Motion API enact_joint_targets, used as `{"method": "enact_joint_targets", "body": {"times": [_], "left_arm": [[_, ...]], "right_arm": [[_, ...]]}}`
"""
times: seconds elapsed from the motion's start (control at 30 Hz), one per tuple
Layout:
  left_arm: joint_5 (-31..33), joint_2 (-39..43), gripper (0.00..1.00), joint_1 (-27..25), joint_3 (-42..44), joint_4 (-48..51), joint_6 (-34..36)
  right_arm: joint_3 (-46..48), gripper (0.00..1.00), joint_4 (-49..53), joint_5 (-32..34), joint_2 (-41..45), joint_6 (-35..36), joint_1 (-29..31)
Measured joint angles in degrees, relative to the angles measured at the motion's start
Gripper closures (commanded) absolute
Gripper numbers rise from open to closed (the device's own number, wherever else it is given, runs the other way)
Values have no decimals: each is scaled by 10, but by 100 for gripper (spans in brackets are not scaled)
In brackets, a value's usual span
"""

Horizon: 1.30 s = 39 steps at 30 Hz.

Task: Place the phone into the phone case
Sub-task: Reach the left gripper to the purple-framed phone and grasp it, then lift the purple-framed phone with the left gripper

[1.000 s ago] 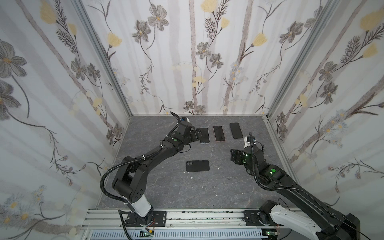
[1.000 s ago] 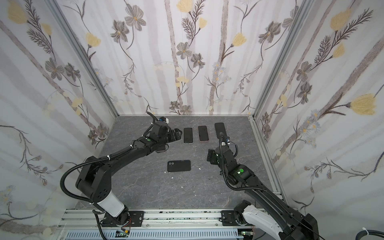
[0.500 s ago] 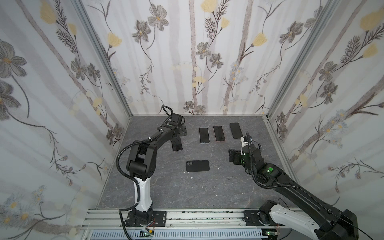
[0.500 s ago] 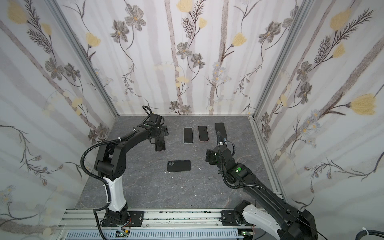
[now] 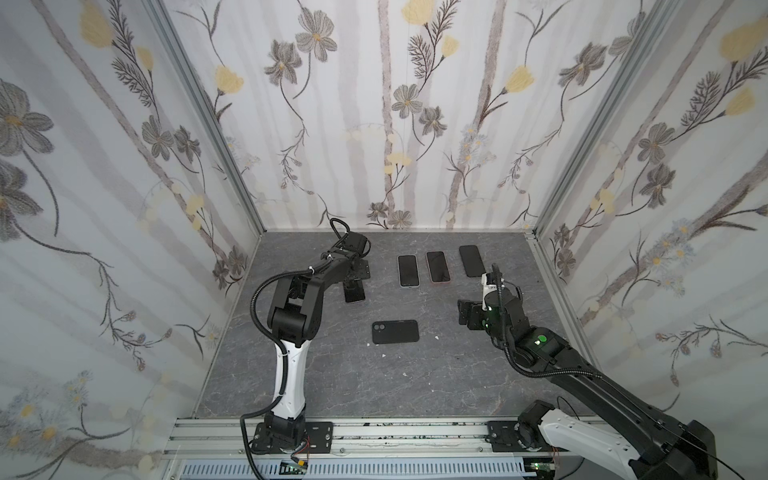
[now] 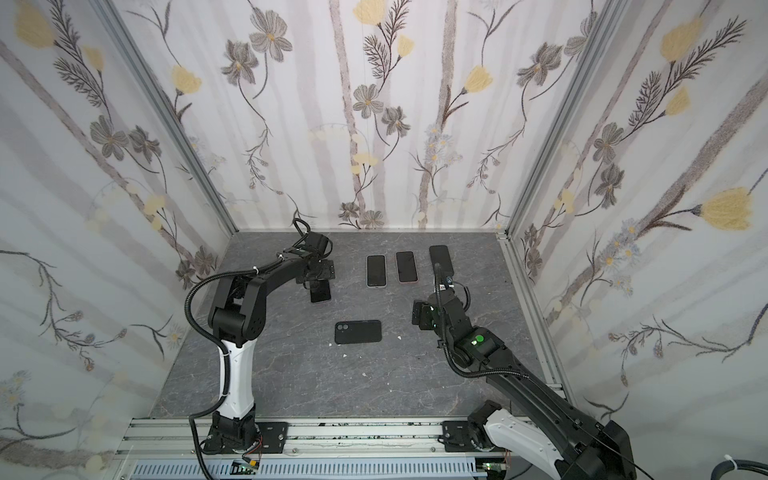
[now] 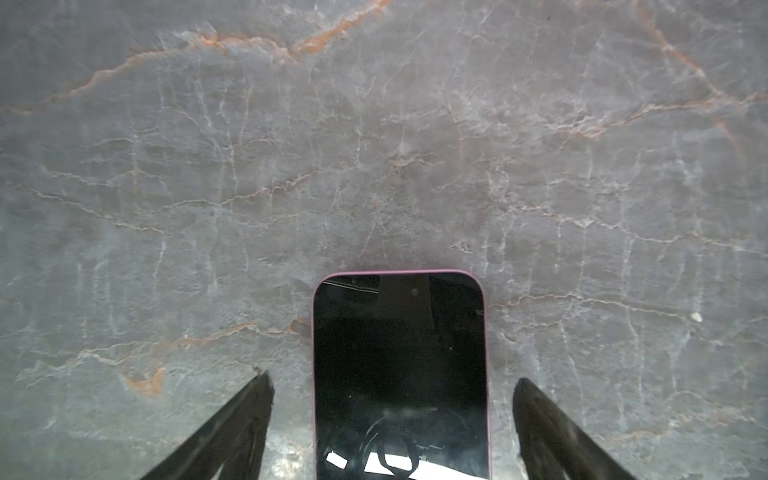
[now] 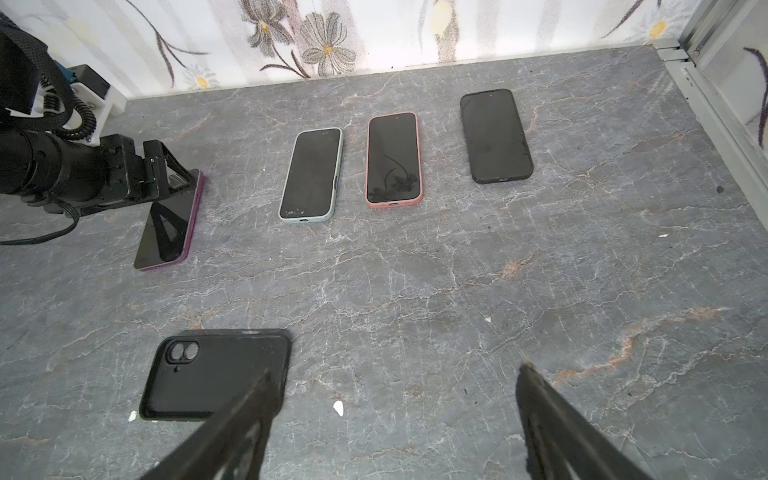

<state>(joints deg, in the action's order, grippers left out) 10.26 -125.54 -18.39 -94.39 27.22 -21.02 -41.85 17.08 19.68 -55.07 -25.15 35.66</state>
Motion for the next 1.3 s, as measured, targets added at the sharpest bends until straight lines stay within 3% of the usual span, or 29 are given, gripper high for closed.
{"method": "enact_joint_targets", "body": {"times": [0.27,0.5,0.93,1.3], "left_arm": [[-10,-24,16,3,-15,16,-5],[-8,-40,33,8,-36,22,-8],[-18,-21,54,19,-6,-3,-24],[1,-40,64,26,-80,111,-17]], "right_arm": [[2,11,2,0,2,15,-5],[6,11,3,-2,8,28,-10],[14,11,16,-2,30,31,-13],[16,11,24,-3,39,27,-14]]}}
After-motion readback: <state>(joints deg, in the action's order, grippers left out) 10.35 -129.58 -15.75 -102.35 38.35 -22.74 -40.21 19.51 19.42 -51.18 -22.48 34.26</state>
